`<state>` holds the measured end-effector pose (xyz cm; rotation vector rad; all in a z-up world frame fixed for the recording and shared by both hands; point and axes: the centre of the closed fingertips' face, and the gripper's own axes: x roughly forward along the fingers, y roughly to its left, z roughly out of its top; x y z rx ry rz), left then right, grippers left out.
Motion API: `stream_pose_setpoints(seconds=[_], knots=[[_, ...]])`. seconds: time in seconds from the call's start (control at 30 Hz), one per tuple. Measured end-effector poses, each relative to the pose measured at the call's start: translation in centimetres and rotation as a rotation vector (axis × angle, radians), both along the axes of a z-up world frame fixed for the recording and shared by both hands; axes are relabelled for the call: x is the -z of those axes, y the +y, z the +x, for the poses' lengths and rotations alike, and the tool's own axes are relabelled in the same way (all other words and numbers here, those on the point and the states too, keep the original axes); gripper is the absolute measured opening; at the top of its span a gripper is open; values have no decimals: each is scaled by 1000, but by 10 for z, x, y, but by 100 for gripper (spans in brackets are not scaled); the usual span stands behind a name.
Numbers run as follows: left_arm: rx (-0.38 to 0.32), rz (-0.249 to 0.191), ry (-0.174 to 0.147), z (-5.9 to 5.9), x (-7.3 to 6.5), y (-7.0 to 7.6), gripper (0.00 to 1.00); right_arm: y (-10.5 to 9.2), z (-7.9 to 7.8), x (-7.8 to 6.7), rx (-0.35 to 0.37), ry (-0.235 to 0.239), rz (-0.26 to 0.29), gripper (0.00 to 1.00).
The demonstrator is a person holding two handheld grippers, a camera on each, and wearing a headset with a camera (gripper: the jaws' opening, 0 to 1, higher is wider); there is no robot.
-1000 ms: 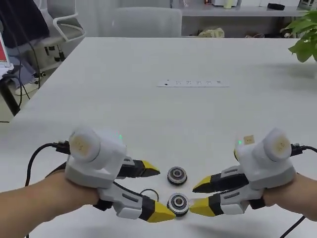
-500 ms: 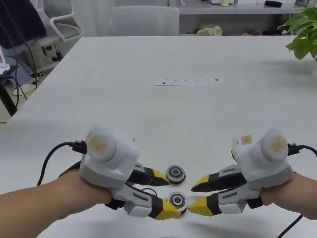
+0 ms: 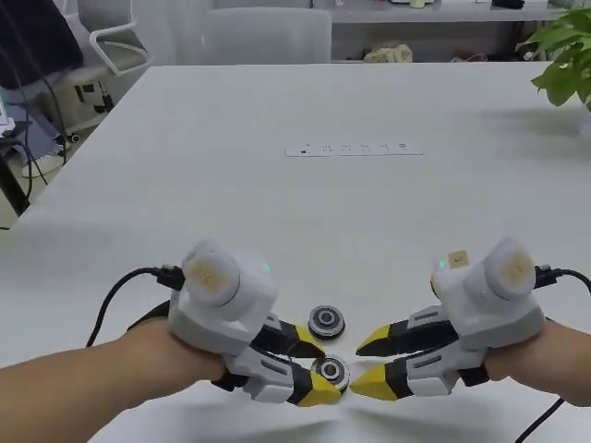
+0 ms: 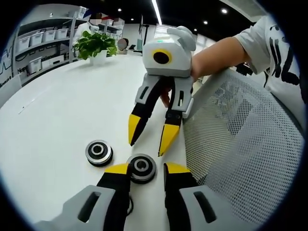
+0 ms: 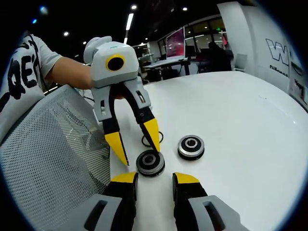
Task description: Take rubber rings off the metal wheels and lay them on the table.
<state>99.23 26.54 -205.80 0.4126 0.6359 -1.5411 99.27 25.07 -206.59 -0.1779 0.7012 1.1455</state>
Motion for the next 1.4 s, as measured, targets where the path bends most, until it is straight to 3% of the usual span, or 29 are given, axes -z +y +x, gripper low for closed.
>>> stream_pose_setpoints(seconds=[0.23, 0.37, 0.53, 0.97, 1.13, 1.3, 1.4], knots=[[10, 2, -47, 1, 1, -2, 14, -1, 1, 0, 6, 0, 2, 27], [28, 18, -119, 3, 2, -2, 10, -1, 2, 1, 8, -2, 0, 26], [51, 29, -160, 3, 3, -2, 9, 0, 1, 2, 3, -2, -3, 26], [35, 20, -179, 5, 2, -2, 8, 10, -3, 6, -33, -20, -18, 26], [29, 16, -180, 5, 2, -2, 8, 13, 1, 6, -36, -58, -30, 26], [26, 13, -181, 4, 3, -2, 8, 16, -1, 12, -51, -61, -44, 26], [25, 15, -185, 4, 3, -1, 7, 18, 2, 12, -55, -99, -57, 28]])
